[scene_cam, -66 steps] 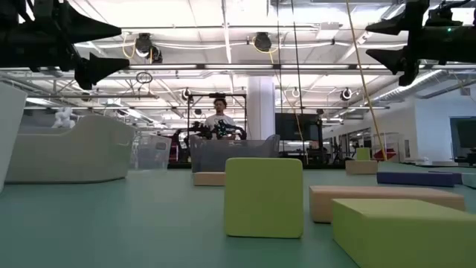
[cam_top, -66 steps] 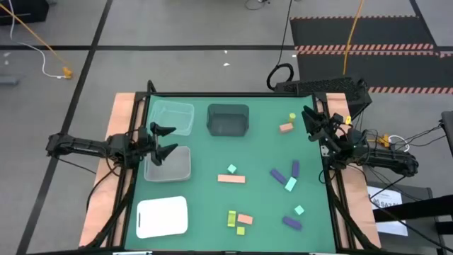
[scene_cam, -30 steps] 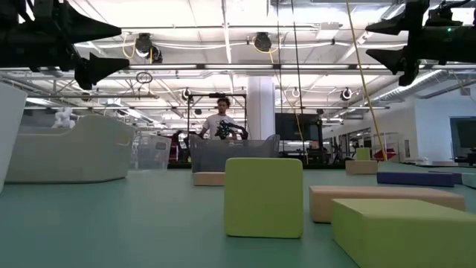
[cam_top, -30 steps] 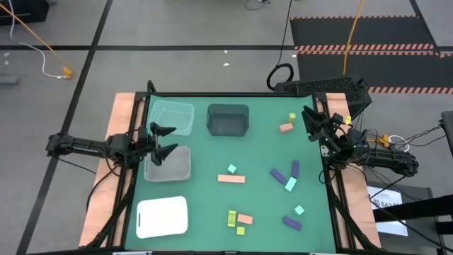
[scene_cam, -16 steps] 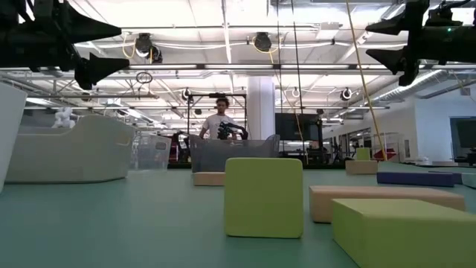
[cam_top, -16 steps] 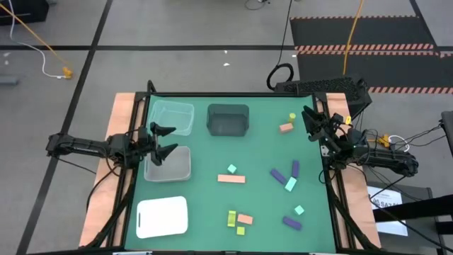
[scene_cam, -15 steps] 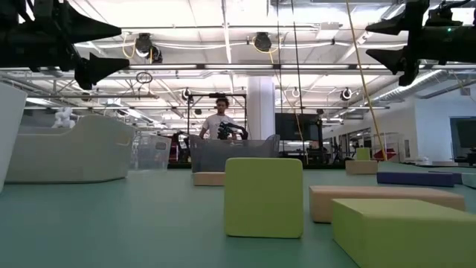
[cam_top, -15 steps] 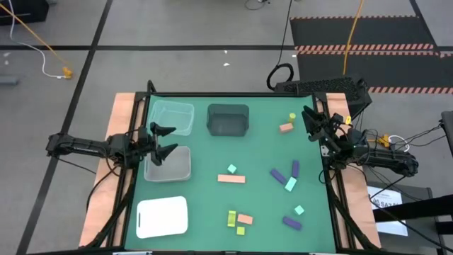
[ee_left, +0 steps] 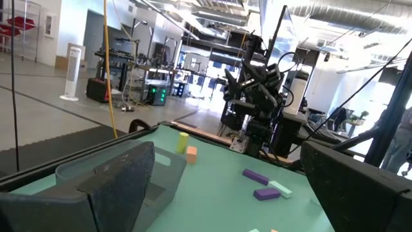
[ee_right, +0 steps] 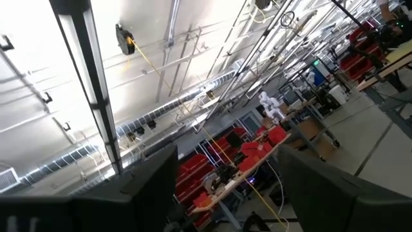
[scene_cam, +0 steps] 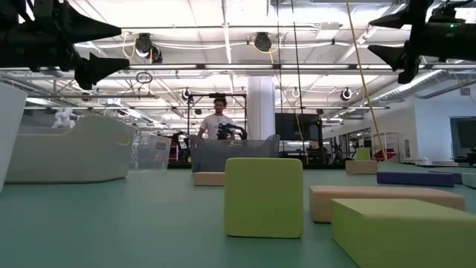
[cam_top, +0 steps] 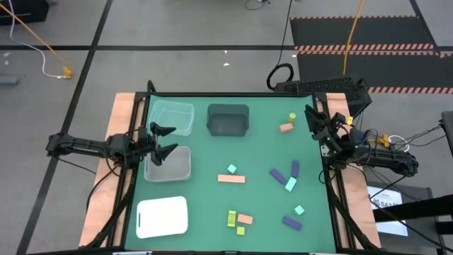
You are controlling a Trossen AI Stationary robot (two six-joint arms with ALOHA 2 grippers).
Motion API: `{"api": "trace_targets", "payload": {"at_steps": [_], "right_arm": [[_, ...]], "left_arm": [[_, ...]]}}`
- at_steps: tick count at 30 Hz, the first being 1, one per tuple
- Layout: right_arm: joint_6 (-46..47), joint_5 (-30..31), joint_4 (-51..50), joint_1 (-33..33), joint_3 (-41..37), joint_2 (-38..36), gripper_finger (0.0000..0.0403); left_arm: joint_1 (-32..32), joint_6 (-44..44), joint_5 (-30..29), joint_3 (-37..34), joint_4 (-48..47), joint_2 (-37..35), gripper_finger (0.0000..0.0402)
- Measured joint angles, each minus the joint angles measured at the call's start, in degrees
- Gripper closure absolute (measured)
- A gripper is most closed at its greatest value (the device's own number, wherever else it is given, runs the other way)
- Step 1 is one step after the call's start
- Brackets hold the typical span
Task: Sort & place blocks by color
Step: Put the top right brown block into the black bin
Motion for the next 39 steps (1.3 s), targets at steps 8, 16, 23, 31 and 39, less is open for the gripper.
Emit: {"api": "trace_targets", "payload": {"at_steps": [8, 16, 23, 31, 39], "right_arm": [[8.43, 0.0, 1.32, 0.02, 0.0, 0.0, 0.0147], [25.34, 2.98, 1.93, -0.02, 0.0, 0.61, 0.0147], [19.48, 3.3, 1.68, -0.02, 1.16, 3.01, 0.0147], [5.27, 3.39, 2.07, -0.04, 6.33, 7.06, 0.0147], [-2.17, 6.34, 1.61, -0.07, 9.83, 12.28, 0.0147]], "left_arm": [[0.0, 0.0, 0.01, 0.0, 0.01, -0.01, 0.0011], [0.0, 0.0, 0.0, 0.01, -0.01, -0.01, 0.0011], [0.0, 0.0, 0.01, 0.0, -0.01, 0.0, 0.0011], [0.02, 0.0, 0.01, 0.0, 0.01, 0.01, 0.0011], [0.0, 0.0, 0.0, 0.01, 0.01, 0.01, 0.0011]]}}
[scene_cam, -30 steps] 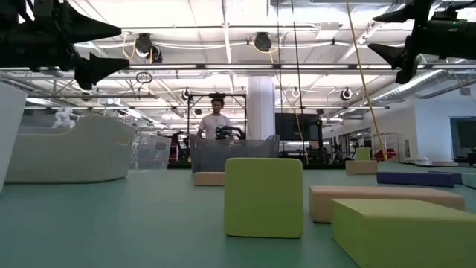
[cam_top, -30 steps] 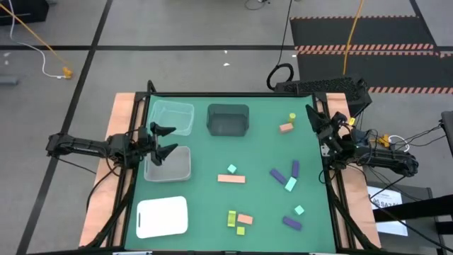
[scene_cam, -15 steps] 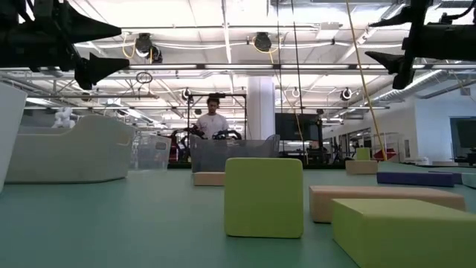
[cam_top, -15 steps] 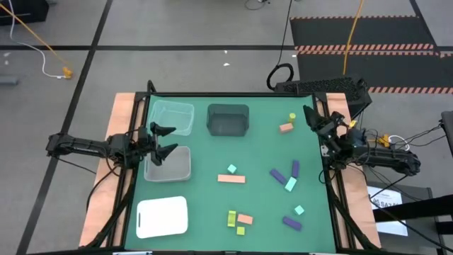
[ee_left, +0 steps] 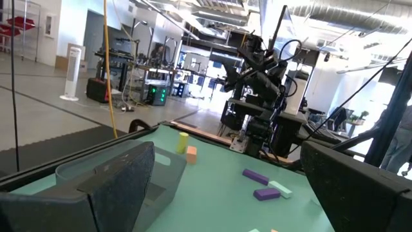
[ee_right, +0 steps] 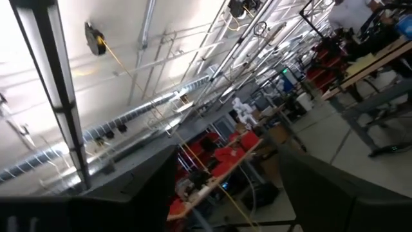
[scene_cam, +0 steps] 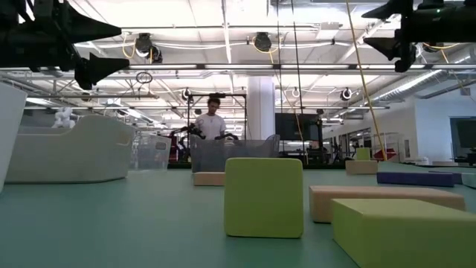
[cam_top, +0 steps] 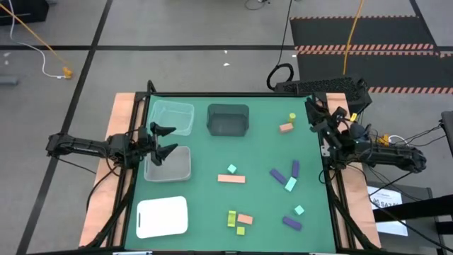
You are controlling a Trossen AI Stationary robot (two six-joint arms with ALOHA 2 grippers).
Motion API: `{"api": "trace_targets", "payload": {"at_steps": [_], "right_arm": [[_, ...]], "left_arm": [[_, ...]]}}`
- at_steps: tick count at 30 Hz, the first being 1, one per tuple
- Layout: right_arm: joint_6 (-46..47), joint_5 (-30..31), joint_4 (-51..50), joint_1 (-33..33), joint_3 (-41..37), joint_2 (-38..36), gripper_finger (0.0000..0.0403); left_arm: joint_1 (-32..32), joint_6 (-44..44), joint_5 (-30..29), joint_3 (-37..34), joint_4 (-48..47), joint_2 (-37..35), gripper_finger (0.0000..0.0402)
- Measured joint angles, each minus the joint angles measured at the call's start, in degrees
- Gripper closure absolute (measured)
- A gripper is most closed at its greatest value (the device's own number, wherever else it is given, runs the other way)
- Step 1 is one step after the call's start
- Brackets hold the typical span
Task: Sort & place blocks by color
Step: Put the top right brown block into the black bin
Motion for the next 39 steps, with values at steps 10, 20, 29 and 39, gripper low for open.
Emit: {"api": "trace_targets", "payload": {"at_steps": [10, 20, 29, 39], "right_arm": [[-5.9, -0.23, 0.11, 0.0, 5.14, 5.48, 0.0147], [-10.02, 3.57, -10.96, 0.0, 13.84, 9.13, 0.0147], [-13.36, 15.04, -25.79, -0.03, 21.07, 17.25, 0.0147], [-7.34, 10.45, -33.33, -6.65, 22.92, 23.81, 0.0147]], "left_arm": [[0.01, 6.77, -8.25, 0.01, 3.3, 0.01, 0.0011], [0.02, 22.92, -10.23, 0.01, 24.46, 0.01, 0.0011], [0.02, 30.53, -10.09, 0.04, 42.93, 0.0, 0.0011], [0.02, 24.14, -13.74, 7.07, 42.43, 0.01, 0.0011]]}}
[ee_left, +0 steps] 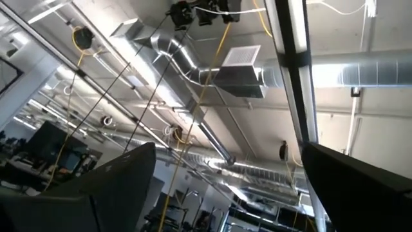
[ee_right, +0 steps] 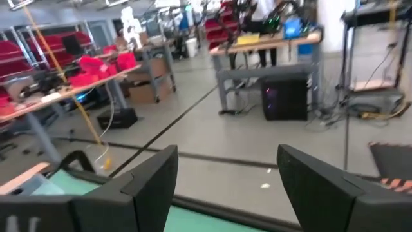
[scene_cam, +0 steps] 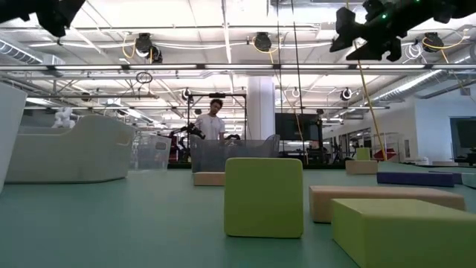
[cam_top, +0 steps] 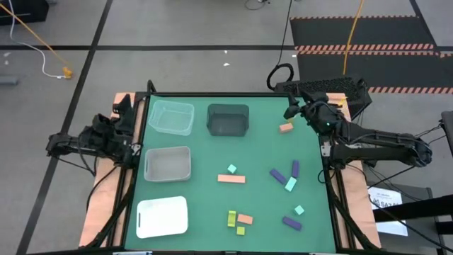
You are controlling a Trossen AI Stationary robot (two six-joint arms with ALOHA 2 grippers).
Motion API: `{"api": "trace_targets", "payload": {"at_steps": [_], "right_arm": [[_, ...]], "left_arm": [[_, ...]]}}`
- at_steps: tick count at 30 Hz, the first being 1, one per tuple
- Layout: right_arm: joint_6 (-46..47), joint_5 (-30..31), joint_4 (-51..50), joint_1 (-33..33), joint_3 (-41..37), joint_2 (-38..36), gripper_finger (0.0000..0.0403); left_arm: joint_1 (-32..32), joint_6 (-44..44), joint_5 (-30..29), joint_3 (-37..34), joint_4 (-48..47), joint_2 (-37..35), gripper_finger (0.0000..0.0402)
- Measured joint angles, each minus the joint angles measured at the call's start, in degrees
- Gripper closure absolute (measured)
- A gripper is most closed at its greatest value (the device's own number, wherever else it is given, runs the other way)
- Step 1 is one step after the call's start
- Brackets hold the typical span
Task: Sort & place blocks by color
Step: Put the top right brown block into the black bin
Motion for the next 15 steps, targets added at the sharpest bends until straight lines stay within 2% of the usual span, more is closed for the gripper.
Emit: {"api": "trace_targets", "payload": {"at_steps": [7, 11, 15], "right_arm": [[4.36, -13.36, -3.79, -6.57, 0.0, 2.81, 0.0147], [10.68, -24.22, -9.85, -10.48, 0.0, 4.6, 0.0147], [10.58, -33.65, -14.92, -13.29, 0.0, 7.15, 0.0147]], "left_arm": [[0.0, -0.69, -3.22, 10.55, -15.6, 2.17, 0.0011], [0.0, -3.24, -6.16, 16.27, -23.33, 7.45, 0.0011], [0.02, -5.16, -9.16, 20.36, -26.59, 14.88, 0.0011]]}}
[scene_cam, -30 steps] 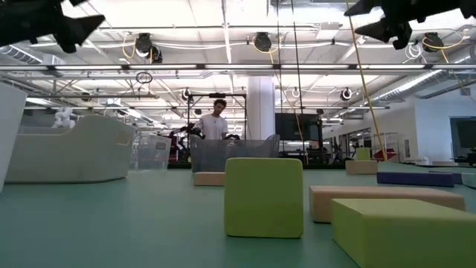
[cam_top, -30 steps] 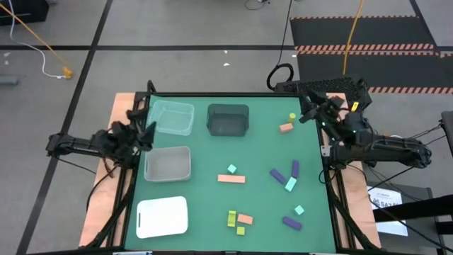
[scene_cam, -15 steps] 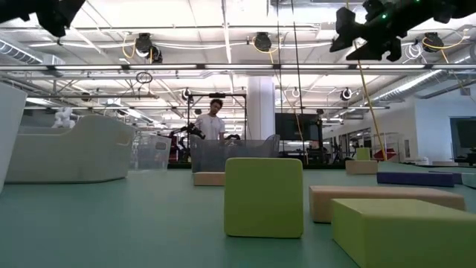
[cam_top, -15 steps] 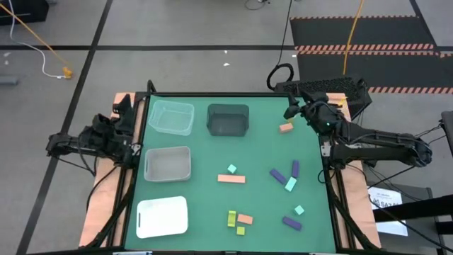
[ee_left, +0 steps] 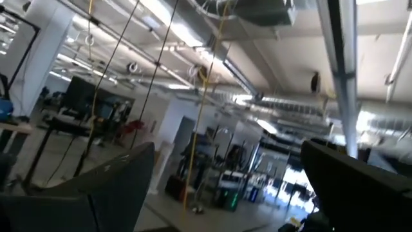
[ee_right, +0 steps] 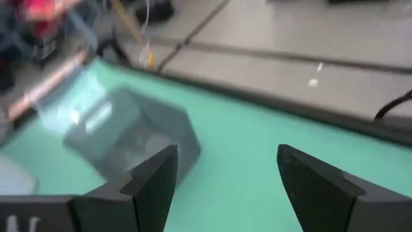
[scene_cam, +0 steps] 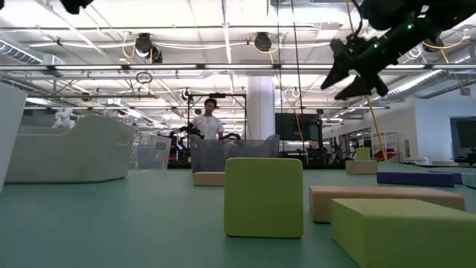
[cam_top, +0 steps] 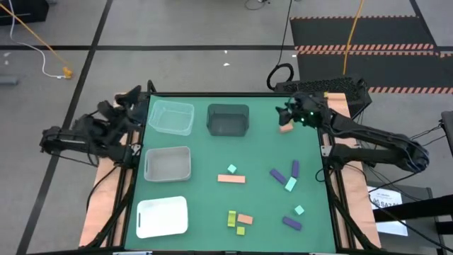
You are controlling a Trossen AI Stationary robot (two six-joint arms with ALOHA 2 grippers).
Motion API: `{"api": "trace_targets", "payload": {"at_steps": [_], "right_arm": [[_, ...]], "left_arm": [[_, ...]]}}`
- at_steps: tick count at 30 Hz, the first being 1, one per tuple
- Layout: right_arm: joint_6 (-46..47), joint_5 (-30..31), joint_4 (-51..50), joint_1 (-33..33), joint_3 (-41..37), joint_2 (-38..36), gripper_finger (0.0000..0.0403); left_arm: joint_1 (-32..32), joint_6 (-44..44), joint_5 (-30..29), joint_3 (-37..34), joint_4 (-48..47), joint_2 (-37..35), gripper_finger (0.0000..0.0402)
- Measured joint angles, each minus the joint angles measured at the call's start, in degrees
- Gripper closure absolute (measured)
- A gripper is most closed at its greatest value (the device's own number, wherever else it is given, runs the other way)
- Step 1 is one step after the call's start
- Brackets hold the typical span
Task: Sort & place blocks by color
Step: Put the top right brown block into the black bin
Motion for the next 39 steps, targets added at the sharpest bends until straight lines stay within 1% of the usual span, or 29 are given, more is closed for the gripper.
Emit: {"api": "trace_targets", "payload": {"at_steps": [4, 6, 9, 13, 16, 19, 22, 26, 31, 34, 39], "right_arm": [[-6.24, -4.06, -1.39, -1.58, 0.0, 2.6, 0.0147], [-10.12, -5.81, -1.42, -2.23, 0.0, 3.68, 0.0147], [-15.29, -7.31, -2.05, -2.87, 0.0, 5.1, 0.0147], [-22.34, -7.27, -4.62, -3.26, 0.02, 6.42, 0.0147], [-28.73, -7.18, -10.59, -3.36, 1.67, 8.01, 0.0147], [-35.52, -6.11, -16.74, -3.34, 3.35, 9.91, 0.0147], [-41.7, -3.89, -19.55, -3.35, 3.9, 11.85, 0.0147], [-49.32, -3.2, -19.74, -3.66, 3.91, 14.54, 0.0147], [-57.85, -5.93, -19.62, -3.66, 3.91, 17.7, 0.0147], [-61.78, -5.87, -19.49, -3.69, 3.91, 19.28, 0.0147], [-66.31, -5.93, -19.13, -5.09, 3.91, 22.05, 0.0147]], "left_arm": [[1.52, 0.59, -2.23, 1.76, -0.18, 7.11, 0.0011], [2.97, -1.26, -2.53, 2.35, -0.36, 10.37, 0.0011], [5.48, -7.1, -2.47, 3.4, -1.44, 14.47, 0.0011], [8.98, -15.69, -2.51, 4.48, -1.42, 18.56, 0.0011], [11.53, -21.34, -2.18, 5.01, -1.59, 21.06, 0.0011], [13.63, -24.33, -0.11, 5.37, -3.66, 22.95, 0.0011], [15.16, -27.15, 2.46, 5.41, -4.26, 24.61, 0.0011], [16.63, -31.24, 3.82, 5.41, -4.33, 26.73, 0.0011], [18.08, -37.27, 3.9, 5.41, -4.32, 28.44, 0.0011], [18.42, -38.9, 3.92, 5.41, -3.98, 29.02, 0.0011], [18.41, -38.78, 3.92, 5.41, -3.99, 29.03, 0.0011]]}}
